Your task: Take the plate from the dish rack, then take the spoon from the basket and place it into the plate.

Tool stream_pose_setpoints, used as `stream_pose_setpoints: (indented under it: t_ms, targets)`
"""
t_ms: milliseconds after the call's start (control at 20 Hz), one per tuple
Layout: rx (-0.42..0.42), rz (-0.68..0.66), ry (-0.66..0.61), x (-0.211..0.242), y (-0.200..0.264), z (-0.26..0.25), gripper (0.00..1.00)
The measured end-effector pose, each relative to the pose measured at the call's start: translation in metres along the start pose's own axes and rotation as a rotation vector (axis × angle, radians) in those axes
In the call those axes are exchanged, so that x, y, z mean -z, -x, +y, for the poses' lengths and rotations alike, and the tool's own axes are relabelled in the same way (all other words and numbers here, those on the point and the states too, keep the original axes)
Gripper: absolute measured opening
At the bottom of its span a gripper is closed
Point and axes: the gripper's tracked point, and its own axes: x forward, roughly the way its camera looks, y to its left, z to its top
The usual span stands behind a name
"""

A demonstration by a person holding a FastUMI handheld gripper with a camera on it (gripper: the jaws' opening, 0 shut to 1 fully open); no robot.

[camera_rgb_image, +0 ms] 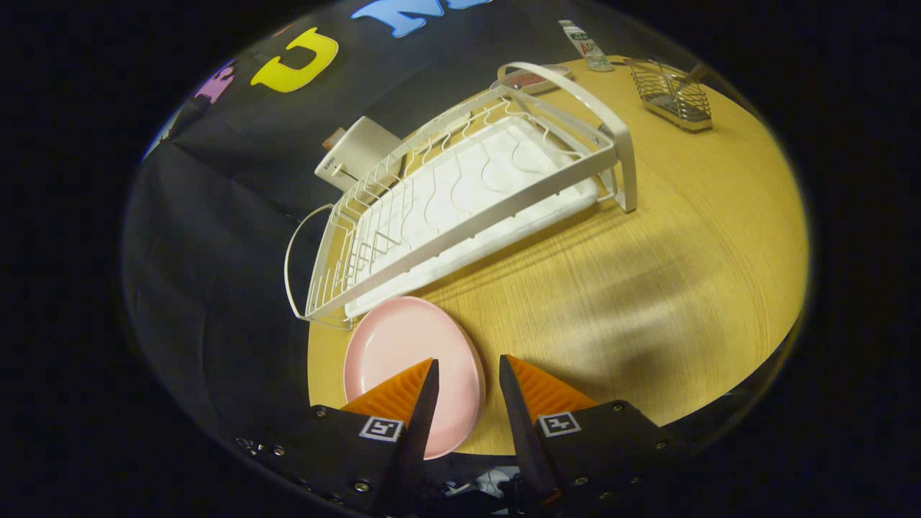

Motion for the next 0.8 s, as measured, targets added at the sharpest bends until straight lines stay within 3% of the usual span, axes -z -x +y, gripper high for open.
stream_pose_setpoints:
  t_ms: [500,800]
  targets:
    - [0.099,-0.49,0.325,-0.159,0.107,-0.007,0.54]
    - [0.259,-0.699,0.403,-0.229,0.167,-0.038,0.54]
